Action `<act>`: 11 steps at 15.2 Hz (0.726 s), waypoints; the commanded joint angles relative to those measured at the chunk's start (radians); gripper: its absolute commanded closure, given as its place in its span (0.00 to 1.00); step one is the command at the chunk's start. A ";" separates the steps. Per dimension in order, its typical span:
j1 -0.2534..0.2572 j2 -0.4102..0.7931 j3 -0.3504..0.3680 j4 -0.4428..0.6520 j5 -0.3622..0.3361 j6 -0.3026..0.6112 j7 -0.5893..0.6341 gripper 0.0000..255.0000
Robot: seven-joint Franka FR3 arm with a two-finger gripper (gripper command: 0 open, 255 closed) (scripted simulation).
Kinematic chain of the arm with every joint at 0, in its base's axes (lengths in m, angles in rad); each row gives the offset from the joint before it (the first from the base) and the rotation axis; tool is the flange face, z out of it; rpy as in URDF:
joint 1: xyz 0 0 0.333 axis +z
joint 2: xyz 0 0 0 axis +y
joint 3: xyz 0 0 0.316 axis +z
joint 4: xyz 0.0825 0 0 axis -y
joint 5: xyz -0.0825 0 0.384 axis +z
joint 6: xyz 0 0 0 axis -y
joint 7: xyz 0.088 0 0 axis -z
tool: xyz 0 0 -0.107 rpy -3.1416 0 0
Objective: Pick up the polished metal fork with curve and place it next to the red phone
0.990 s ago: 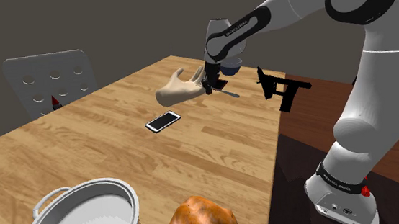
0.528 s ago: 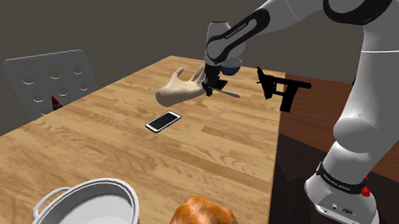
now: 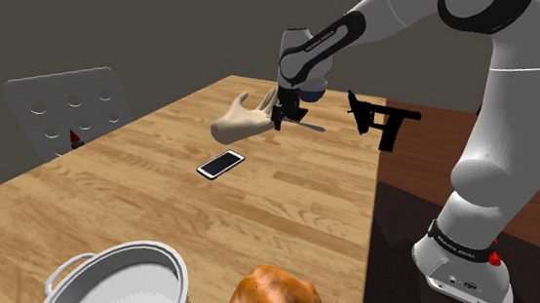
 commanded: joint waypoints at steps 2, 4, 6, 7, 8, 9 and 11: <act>-0.005 -0.050 0.005 0.022 0.017 -0.071 -0.010 0.00; -0.007 -0.064 0.006 0.032 0.022 -0.094 -0.013 0.00; -0.007 -0.064 0.006 0.031 0.022 -0.094 -0.013 0.00; -0.007 -0.064 0.006 0.032 0.022 -0.094 -0.013 0.00; -0.007 -0.064 0.006 0.032 0.022 -0.094 -0.013 0.00; -0.007 -0.064 0.006 0.032 0.022 -0.094 -0.013 0.00; -0.007 -0.064 0.006 0.032 0.022 -0.094 -0.013 0.00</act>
